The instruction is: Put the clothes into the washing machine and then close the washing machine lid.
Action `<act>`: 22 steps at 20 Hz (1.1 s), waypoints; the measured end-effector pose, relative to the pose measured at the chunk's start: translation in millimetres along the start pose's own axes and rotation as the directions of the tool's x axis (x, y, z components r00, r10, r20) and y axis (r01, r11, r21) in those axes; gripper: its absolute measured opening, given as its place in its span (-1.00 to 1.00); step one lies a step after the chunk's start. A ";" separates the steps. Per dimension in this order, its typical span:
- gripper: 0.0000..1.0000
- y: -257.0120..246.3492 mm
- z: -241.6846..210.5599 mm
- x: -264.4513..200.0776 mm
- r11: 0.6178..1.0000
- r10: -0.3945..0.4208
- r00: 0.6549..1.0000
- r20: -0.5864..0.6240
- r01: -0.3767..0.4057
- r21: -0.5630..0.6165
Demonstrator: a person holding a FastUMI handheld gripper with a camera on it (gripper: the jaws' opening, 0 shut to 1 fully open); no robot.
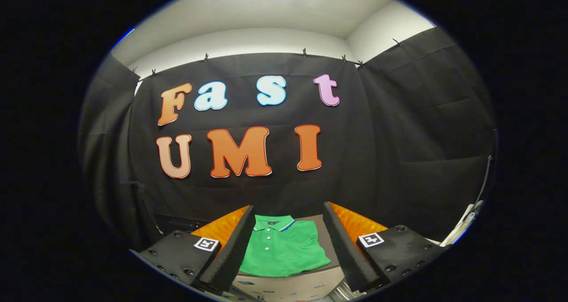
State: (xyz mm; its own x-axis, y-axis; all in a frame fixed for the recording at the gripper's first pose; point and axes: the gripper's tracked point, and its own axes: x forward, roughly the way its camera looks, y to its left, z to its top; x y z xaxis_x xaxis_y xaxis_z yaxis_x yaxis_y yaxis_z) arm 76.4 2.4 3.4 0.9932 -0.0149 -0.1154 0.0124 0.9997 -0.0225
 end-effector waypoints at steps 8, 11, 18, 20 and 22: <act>0.98 33.8 -58.8 110.5 0.997 0.074 0.901 -0.427 -0.065 0.037; 0.99 48.6 -105.2 139.0 0.995 0.074 0.776 -0.626 -0.102 -0.008; 1.00 59.8 -187.0 176.2 0.997 0.028 0.537 -0.843 -0.076 -0.016; 1.00 53.0 -201.7 183.1 0.997 -0.001 0.481 -0.877 -0.071 -0.040; 1.00 49.4 -215.5 187.6 0.998 -0.009 0.434 -0.901 -0.053 -0.035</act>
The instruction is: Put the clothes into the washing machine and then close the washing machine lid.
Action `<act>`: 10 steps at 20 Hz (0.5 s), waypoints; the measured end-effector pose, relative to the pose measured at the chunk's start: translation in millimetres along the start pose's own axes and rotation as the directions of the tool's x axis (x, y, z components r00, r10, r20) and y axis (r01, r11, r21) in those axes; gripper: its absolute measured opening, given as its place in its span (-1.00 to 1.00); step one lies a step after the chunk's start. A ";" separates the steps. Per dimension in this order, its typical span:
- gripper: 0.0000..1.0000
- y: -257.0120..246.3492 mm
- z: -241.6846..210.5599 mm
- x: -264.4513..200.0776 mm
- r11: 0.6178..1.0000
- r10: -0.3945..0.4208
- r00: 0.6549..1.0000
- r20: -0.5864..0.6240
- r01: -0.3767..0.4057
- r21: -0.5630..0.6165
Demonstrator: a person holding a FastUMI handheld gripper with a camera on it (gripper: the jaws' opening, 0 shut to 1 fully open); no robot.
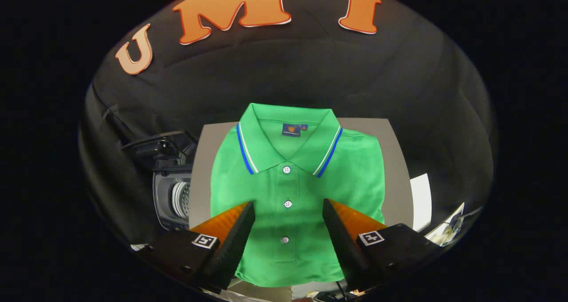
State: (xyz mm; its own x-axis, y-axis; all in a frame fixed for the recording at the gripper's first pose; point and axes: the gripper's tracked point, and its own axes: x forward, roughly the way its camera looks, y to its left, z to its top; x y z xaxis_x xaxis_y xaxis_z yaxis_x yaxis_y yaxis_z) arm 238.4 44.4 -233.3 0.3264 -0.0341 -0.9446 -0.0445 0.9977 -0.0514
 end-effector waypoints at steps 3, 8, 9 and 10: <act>0.98 -2.3 -4.9 12.8 0.999 0.021 0.998 -0.061 -0.022 -0.023; 0.98 -4.9 -6.7 15.5 1.000 0.029 0.997 -0.076 -0.029 0.001; 0.98 -5.9 -7.2 16.4 1.000 0.021 0.997 -0.070 -0.021 -0.003; 0.97 -7.9 -7.7 16.8 1.000 0.017 0.997 -0.072 -0.018 -0.019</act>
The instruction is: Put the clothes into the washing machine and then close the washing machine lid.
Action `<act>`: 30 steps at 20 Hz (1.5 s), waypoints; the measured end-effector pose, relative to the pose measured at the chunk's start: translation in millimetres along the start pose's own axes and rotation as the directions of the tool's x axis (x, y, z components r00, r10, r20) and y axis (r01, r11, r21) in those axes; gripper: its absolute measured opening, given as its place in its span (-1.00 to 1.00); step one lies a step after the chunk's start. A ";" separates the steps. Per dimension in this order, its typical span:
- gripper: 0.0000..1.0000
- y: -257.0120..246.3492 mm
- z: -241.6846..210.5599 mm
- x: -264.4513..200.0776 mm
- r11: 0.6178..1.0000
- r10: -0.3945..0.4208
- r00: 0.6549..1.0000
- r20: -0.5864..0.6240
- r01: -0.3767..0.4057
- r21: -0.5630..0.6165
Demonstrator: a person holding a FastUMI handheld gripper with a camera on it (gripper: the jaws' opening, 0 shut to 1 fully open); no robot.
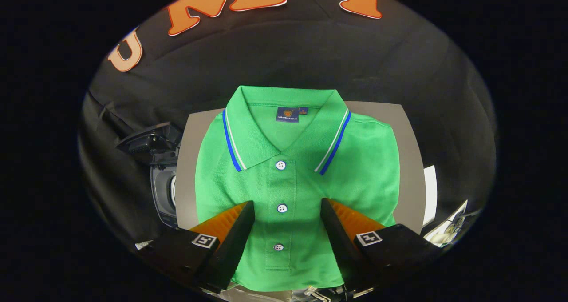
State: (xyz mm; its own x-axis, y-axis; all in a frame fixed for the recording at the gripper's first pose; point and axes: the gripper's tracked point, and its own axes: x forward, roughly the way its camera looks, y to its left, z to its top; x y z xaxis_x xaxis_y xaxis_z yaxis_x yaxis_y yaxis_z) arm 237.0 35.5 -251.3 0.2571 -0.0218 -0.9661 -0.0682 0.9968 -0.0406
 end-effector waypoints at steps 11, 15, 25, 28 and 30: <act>-0.80 -1.7 8.5 0.1 0.992 0.121 0.869 0.480 -0.090 -0.088; -0.81 -9.9 16.0 -16.4 0.968 0.157 0.635 0.756 -0.251 0.009; -0.82 36.6 -15.2 -148.4 0.978 0.090 0.276 0.957 -0.205 -0.033; -0.82 77.5 -30.4 -190.2 0.982 0.105 0.233 0.967 -0.176 -0.065; -0.82 117.3 -37.1 -215.5 0.979 0.140 0.203 0.969 -0.172 -0.106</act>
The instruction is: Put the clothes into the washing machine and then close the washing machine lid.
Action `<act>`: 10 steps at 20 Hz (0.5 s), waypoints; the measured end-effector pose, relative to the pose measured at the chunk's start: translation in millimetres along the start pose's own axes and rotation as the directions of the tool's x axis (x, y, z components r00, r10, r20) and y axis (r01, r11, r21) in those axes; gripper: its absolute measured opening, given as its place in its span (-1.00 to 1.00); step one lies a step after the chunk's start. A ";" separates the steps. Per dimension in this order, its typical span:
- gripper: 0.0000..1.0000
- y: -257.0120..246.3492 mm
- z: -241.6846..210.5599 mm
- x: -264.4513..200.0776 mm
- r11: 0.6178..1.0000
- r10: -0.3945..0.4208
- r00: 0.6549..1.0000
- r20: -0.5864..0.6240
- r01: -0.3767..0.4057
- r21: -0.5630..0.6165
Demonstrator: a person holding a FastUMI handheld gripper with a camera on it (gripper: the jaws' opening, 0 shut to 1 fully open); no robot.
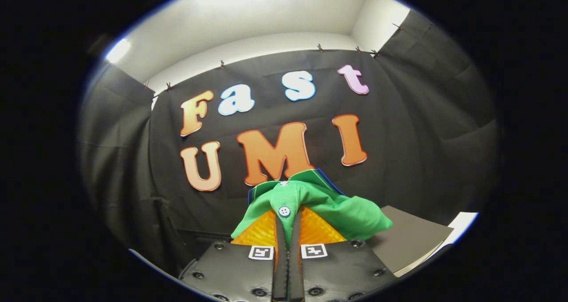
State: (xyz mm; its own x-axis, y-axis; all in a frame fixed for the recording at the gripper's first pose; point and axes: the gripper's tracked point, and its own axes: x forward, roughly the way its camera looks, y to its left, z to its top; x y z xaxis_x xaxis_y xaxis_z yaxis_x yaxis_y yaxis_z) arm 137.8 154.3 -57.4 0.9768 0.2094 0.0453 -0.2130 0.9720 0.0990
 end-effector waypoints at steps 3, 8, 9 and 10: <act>-0.82 73.3 7.5 0.6 0.997 0.065 0.998 0.011 -0.064 -0.042; -0.82 195.6 -22.0 22.3 0.978 0.201 0.980 0.015 -0.200 -0.058; -0.82 213.9 -34.7 29.2 0.973 0.221 0.975 0.004 -0.221 -0.064; -0.82 231.0 -48.9 33.9 0.969 0.240 0.971 -0.010 -0.240 -0.058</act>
State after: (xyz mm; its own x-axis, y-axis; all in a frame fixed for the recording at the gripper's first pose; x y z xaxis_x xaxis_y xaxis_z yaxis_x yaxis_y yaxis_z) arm 122.8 391.1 -81.5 0.8973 0.4377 0.0574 -0.4397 0.8977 0.0276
